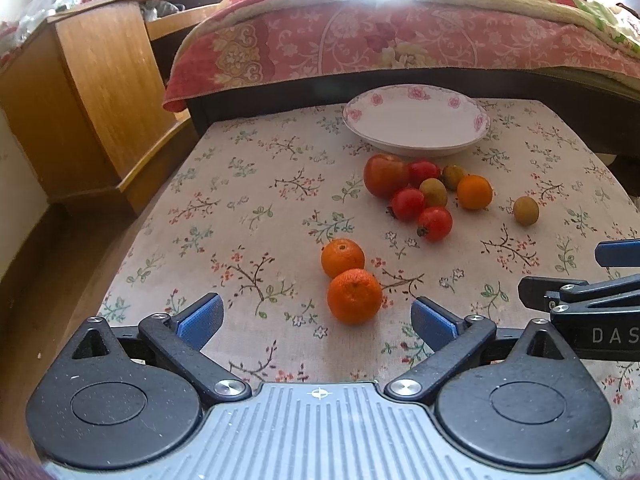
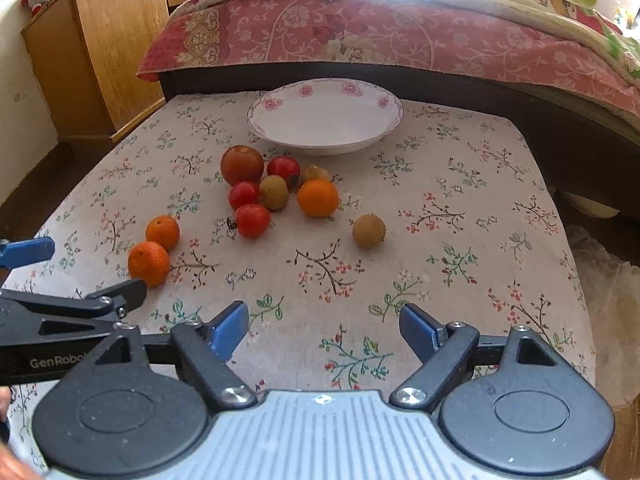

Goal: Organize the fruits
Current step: 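Move the left tool toward a tangerine while the right tool approaches a brown fruit, then close the left tool on the tangerine while the right tool grasps the brown fruit, then carry the tangerine in the left tool over the plate while the right tool carries the brown fruit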

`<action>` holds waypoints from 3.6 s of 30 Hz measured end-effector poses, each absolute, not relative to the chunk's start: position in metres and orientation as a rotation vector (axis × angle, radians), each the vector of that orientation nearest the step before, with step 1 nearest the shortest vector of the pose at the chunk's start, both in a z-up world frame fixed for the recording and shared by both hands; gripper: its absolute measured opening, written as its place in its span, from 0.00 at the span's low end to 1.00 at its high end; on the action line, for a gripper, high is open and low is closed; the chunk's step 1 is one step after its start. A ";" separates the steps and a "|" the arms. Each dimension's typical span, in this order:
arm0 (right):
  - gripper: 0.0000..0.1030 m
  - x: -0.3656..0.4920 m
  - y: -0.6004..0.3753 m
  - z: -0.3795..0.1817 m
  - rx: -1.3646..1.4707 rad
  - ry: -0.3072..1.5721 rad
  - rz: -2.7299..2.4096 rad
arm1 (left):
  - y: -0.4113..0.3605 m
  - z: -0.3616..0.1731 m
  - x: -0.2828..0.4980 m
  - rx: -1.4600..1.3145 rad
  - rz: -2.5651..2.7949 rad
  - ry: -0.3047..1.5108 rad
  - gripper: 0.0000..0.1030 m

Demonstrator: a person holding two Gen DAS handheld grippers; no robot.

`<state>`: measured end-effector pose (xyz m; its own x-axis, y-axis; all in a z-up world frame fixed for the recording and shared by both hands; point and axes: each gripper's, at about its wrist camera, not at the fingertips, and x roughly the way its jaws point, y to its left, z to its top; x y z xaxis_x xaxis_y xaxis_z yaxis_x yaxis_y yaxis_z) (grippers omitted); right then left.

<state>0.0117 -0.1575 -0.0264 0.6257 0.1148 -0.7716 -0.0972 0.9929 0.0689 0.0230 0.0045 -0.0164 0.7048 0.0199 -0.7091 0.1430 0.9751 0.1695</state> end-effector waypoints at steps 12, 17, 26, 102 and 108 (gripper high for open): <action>0.82 0.031 -0.162 -0.031 0.035 0.888 0.141 | -0.004 -0.025 0.040 0.248 -0.080 0.783 0.95; 0.80 0.044 -0.163 -0.031 0.030 0.874 0.163 | -0.011 -0.032 0.044 0.275 -0.100 0.790 0.92; 0.80 0.058 -0.176 -0.041 -0.017 0.842 0.165 | -0.019 -0.041 0.053 0.280 -0.110 0.792 0.82; 0.29 0.184 -0.187 -0.019 -0.011 0.705 0.255 | -0.063 -0.006 0.183 0.193 -0.288 0.692 0.41; 0.29 0.195 -0.186 -0.027 -0.023 0.718 0.256 | -0.064 -0.014 0.191 0.199 -0.278 0.706 0.42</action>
